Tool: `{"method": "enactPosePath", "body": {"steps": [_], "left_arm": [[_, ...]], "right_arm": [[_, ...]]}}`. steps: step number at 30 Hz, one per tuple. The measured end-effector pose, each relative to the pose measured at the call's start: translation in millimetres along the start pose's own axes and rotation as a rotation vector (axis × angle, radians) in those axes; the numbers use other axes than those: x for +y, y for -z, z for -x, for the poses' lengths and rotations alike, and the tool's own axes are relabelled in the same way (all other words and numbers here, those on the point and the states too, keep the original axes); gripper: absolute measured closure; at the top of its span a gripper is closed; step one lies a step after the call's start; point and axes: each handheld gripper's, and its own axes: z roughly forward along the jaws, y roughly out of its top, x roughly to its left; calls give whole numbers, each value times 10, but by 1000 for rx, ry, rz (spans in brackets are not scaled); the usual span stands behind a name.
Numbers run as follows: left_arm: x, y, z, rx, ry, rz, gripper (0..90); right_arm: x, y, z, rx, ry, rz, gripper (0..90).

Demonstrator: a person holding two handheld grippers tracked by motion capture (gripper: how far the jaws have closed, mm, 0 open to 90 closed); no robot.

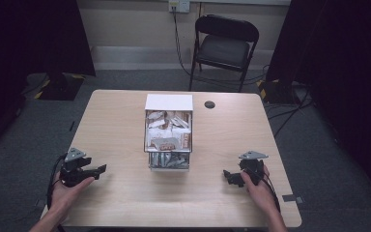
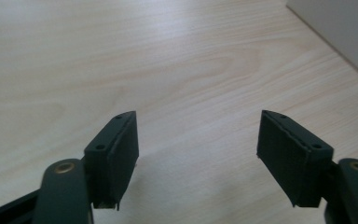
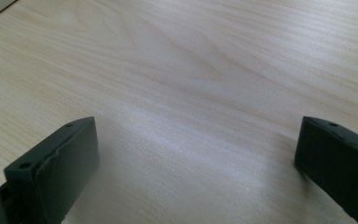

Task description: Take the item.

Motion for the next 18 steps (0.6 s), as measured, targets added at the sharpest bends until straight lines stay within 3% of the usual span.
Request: {"method": "enactPosePath", "body": {"steps": [1,5,14,18], "left_arm": [[-1,0,-1,-10,16,3,294],[38,50,30,1,-34,17,314],[147,246,160,-83,-84,125,378],[183,296,205,-109,-80,130,394]], "right_arm": [[0,0,1,0,1,0,0],[0,0,0,0,0,0,0],[0,0,0,0,0,0,0],[0,0,0,0,0,0,0]]}}
